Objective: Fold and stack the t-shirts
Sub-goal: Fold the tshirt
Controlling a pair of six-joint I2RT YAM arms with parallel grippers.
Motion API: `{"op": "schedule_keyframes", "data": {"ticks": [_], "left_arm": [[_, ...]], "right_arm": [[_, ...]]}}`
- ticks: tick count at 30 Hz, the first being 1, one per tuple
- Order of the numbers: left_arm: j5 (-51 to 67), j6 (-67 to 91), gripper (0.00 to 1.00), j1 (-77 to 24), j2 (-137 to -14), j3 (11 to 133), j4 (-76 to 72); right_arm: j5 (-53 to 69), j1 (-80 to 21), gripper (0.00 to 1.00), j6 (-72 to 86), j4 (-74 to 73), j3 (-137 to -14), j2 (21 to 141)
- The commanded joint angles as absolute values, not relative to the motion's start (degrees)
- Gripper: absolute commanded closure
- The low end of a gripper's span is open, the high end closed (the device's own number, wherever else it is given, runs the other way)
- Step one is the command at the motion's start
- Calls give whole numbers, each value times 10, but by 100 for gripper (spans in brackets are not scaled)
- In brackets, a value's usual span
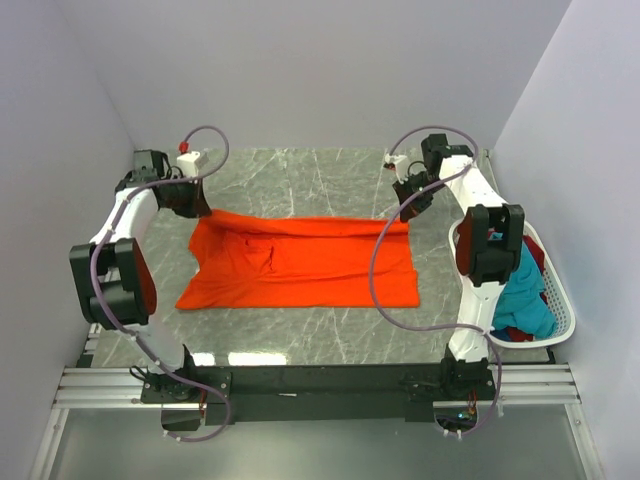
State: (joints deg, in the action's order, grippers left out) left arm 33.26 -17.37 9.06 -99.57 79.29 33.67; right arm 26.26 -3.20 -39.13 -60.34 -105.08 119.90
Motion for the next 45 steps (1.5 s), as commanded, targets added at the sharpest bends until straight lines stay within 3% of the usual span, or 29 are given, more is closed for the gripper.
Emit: {"op": "schedule_keyframes", "data": {"ticks": [1, 9, 18, 27, 30, 31, 36, 39, 45], "left_arm": [[345, -206, 100, 98, -941, 748, 315], [331, -252, 100, 117, -889, 667, 320], [331, -237, 100, 118, -899, 664, 305], [338, -326, 99, 118, -882, 598, 344], [324, -376, 92, 118, -889, 584, 374], [310, -396, 84, 117, -895, 582, 381], [298, -433, 65, 125, -890, 587, 414], [325, -447, 59, 138, -892, 617, 444], [367, -370, 52, 139, -947, 691, 425]], "right_arm": [[279, -26, 100, -418, -615, -1002, 1149], [270, -25, 100, -430, -584, -917, 1107], [264, -25, 100, -422, -590, -939, 1121], [238, -26, 100, -446, -585, -889, 1114], [226, -26, 90, -461, -595, -877, 1114], [222, -27, 80, -464, -598, -873, 1114], [200, -25, 64, -482, -616, -872, 1106], [207, -25, 59, -473, -628, -898, 1098], [263, -37, 59, -411, -659, -982, 1141]]}}
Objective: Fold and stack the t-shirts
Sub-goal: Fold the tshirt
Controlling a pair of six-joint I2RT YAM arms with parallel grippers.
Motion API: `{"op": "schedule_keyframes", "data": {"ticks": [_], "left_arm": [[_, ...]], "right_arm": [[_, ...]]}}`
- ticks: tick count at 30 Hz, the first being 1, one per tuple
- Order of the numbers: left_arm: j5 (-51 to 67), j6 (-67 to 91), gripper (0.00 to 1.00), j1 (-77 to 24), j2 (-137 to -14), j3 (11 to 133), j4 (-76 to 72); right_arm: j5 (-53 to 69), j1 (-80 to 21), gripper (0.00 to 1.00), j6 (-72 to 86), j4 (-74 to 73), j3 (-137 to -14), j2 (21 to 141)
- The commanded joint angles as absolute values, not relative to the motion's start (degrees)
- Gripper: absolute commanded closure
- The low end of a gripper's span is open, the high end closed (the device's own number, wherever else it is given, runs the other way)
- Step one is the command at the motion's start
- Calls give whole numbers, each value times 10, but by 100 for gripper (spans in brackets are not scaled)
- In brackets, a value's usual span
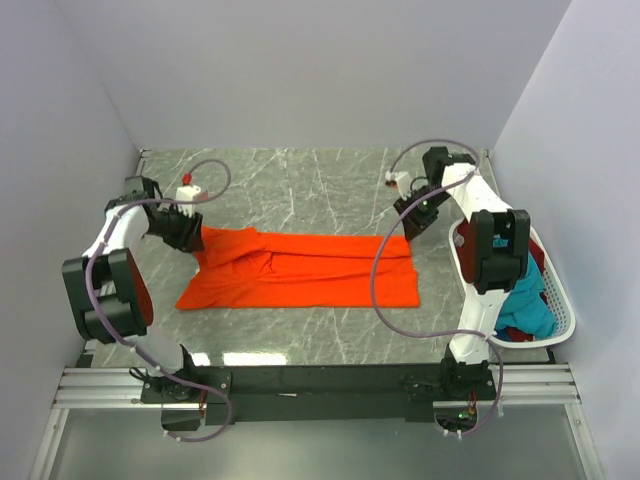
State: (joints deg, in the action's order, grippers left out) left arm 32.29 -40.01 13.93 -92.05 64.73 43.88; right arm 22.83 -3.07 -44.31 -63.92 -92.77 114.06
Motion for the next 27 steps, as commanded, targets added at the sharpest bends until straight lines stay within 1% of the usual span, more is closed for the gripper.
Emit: {"op": "schedule_keyframes", "data": {"ticks": [1, 8, 12, 18, 23, 27], "left_arm": [[372, -348, 52, 138, -958, 700, 421], [384, -276, 49, 127, -1043, 786, 411], [380, -267, 47, 107, -1066, 795, 410], [356, -255, 46, 76, -1079, 789, 391], [347, -245, 45, 58, -1099, 809, 389], [342, -238, 42, 41, -1121, 826, 388]], "right_arm": [[265, -42, 59, -403, -657, -986, 1147], [251, -88, 60, -352, -624, -996, 1186], [222, -101, 60, -350, -610, -982, 1201], [208, -104, 60, -356, -615, -975, 1212], [199, -104, 60, -369, -624, -962, 1209], [200, -105, 62, -376, -631, -949, 1207]]}}
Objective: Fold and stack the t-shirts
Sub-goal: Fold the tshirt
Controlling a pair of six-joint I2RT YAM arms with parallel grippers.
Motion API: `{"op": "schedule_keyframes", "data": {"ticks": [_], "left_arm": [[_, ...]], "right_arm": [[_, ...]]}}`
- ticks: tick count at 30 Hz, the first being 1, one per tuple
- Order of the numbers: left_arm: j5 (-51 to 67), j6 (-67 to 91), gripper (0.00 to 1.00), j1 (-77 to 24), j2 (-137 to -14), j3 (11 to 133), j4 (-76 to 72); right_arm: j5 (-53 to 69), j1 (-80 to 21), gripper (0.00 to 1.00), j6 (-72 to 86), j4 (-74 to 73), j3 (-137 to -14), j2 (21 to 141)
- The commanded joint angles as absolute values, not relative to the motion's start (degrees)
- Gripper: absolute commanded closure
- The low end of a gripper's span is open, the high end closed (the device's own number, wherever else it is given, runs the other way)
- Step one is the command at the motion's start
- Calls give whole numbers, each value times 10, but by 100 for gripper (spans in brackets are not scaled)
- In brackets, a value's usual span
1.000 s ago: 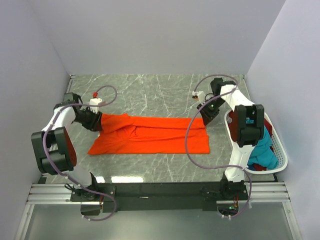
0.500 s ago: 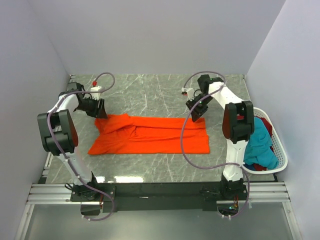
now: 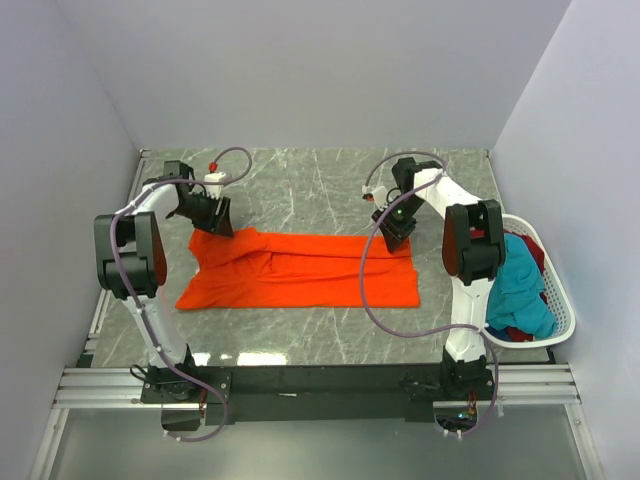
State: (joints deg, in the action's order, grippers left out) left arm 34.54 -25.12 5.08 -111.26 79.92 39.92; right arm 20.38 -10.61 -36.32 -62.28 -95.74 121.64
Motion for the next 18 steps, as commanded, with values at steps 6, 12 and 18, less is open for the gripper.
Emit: {"op": "schedule_keyframes", "data": {"ticks": [6, 12, 18], "left_arm": [[323, -232, 40, 14, -1133, 835, 374], [336, -224, 41, 3, -1163, 866, 382], [343, -215, 42, -18, -1190, 891, 387]], "right_arm": [[203, -104, 63, -381, -635, -935, 1198], [203, -103, 64, -384, -637, -932, 1195], [204, -104, 64, -385, -642, -931, 1187]]}}
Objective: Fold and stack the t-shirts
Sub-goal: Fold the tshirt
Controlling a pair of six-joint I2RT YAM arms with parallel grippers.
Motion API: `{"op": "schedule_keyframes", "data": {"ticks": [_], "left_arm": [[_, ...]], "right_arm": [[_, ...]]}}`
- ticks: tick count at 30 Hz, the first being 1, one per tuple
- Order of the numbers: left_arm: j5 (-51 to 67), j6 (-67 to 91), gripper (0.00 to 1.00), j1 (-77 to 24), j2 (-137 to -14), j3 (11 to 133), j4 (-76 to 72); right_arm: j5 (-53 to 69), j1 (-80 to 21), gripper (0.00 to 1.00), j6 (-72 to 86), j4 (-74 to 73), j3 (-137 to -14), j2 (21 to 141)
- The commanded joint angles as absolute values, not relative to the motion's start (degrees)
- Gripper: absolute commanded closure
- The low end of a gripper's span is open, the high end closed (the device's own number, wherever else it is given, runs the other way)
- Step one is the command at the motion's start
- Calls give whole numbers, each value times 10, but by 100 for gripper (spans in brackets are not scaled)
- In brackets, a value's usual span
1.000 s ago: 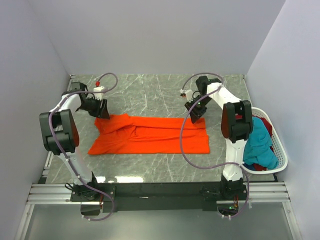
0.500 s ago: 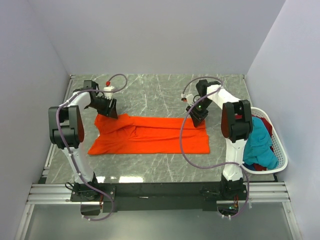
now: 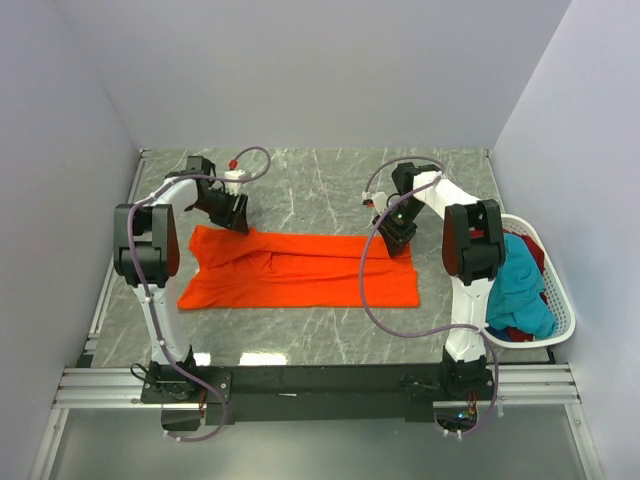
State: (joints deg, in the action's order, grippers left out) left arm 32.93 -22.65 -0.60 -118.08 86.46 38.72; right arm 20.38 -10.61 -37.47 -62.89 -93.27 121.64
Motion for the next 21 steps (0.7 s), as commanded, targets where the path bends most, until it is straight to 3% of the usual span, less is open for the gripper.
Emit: {"op": "schedule_keyframes", "data": {"ticks": [1, 8, 11, 16, 21], "left_arm": [[344, -215, 42, -20, -1192, 895, 388], [372, -218, 47, -33, -1184, 888, 391], [378, -216, 57, -34, -1169, 882, 388], [386, -226, 87, -34, -1133, 857, 388], [400, -239, 99, -34, -1073, 816, 393]], "right_arm": [[204, -104, 64, -386, -642, -931, 1184], [204, -103, 64, -391, -653, -931, 1175], [202, -102, 64, -393, -654, -931, 1171], [202, -102, 64, -393, -653, -929, 1168], [202, -101, 64, -393, -652, -932, 1164]]}}
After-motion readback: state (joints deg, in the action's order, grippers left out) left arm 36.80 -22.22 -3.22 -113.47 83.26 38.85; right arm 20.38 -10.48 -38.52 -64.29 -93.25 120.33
